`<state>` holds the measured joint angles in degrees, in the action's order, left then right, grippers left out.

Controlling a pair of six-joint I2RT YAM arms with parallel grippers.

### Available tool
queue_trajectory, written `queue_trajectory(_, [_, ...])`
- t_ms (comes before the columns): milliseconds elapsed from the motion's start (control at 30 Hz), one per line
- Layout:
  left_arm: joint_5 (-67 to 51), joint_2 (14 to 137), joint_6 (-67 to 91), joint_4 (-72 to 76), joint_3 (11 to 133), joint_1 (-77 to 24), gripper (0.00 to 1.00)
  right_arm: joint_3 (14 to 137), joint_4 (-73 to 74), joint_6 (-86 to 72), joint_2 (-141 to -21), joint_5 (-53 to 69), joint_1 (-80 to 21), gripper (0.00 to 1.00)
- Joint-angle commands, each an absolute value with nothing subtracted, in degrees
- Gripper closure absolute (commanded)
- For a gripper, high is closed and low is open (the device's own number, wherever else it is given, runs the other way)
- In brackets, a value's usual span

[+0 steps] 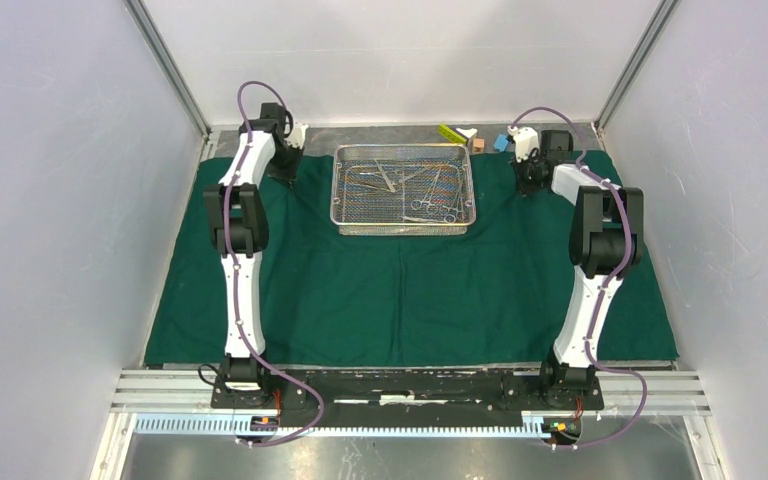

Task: Open and lay out the surgical kit
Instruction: Smooth out the surgical kit at the center of the board.

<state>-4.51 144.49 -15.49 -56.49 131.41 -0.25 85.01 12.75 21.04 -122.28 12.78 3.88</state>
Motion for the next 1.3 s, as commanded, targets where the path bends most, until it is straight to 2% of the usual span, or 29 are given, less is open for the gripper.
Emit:
queue_trajectory(0, [1.4,147.9,-16.5,-52.3,133.9,0.7,0.98,83.5,17.8,21.8,-121.4,8.7,5.4,1.00])
queue_trajectory(167, [1.1,146.7,-16.9,-52.3,132.0,0.7,0.98,84.3,18.5,22.4,-121.2,8.2,5.4,1.00])
queue_trajectory(233, [0.6,145.1,-17.1,-52.3,130.8,0.8,0.97,84.6,18.9,22.8,-120.7,8.2,5.4,0.97])
queue_trajectory(300, [0.3,142.8,-17.0,-52.3,129.2,1.0,0.85,84.6,19.1,23.0,-119.7,8.6,5.4,0.89])
queue_trajectory(467, [-2.9,134.8,-16.2,-51.3,126.4,2.5,0.46,83.0,19.3,22.6,-113.8,12.5,7.0,0.53])
queue_trajectory(567, [-4.0,126.8,-16.6,-48.3,120.4,3.8,0.25,79.8,19.3,22.5,-108.0,15.7,8.8,0.38])
queue_trajectory(633, [-5.5,120.2,-17.6,-46.1,113.7,4.6,0.14,76.2,19.5,23.9,-103.6,17.4,9.8,0.29])
queue_trajectory(733, [-7.4,110.3,-20.6,-42.5,100.1,5.8,0.03,69.5,21.5,29.3,-96.3,17.6,10.5,0.23])
queue_trajectory(967, [-7.2,88.8,-34.3,-36.2,67.2,6.9,0.00,49.4,25.8,44.7,-77.9,12.1,11.1,0.19])
queue_trajectory(1167, [-6.2,77.5,-42.8,-35.2,48.8,8.6,0.00,37.9,30.7,53.5,-67.9,9.4,11.9,0.18])
queue_trajectory(1267, [-6.4,75.3,-45.6,-34.9,43.8,10.5,0.00,33.3,32.0,56.5,-65.4,8.3,12.5,0.18])
